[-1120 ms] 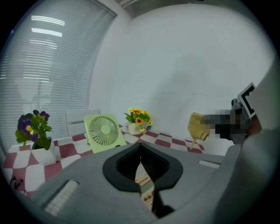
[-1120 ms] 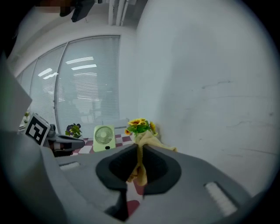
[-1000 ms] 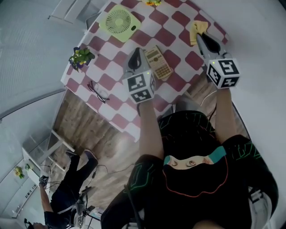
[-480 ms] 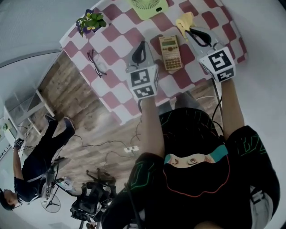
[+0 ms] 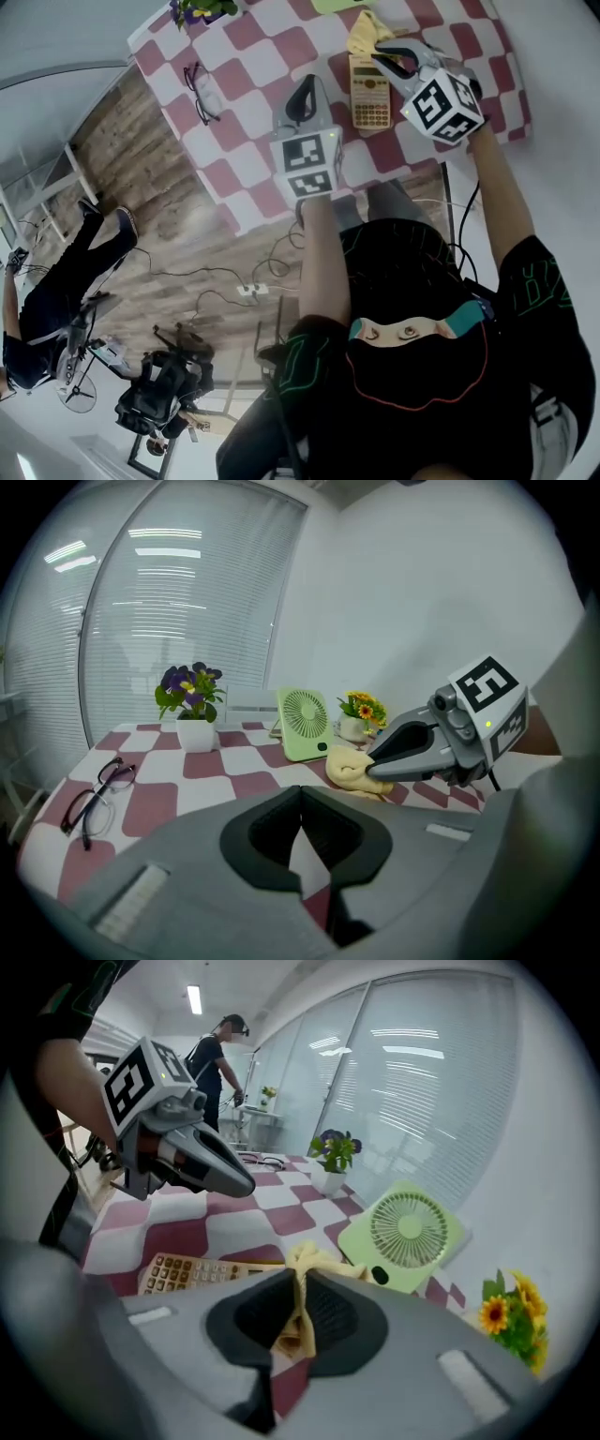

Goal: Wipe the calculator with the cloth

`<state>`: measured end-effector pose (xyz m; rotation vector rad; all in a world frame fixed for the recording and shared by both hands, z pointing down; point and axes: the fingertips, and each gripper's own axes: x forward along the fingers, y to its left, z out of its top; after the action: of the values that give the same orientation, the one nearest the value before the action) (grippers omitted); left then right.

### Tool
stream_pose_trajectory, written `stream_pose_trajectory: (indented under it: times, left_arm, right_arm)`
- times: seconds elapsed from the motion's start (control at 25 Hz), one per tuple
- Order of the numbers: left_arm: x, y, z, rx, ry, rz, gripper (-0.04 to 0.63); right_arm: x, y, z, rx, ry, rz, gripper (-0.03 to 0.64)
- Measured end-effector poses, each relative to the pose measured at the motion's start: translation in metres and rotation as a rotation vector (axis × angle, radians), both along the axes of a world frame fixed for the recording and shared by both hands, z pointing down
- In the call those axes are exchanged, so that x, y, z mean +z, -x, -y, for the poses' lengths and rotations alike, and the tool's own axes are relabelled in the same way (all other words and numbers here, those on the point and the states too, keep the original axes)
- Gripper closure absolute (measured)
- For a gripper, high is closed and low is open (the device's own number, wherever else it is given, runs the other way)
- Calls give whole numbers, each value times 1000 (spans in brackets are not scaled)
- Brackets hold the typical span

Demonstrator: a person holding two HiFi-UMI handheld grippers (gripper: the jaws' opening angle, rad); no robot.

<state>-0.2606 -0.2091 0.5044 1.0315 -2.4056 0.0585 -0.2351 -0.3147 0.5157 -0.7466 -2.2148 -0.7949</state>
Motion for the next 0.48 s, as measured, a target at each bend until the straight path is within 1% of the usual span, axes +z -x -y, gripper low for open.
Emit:
stream_pose_trajectory:
  times: [0.2, 0.48]
  left_arm:
    - [-2, -10, -6, -16, 18, 15, 584]
    - [-3, -24, -17, -49, 17, 5, 584]
  right_arm:
    - [19, -7, -20, -95, -27, -49, 578]
    - [29, -33, -36, -171, -12, -105, 580]
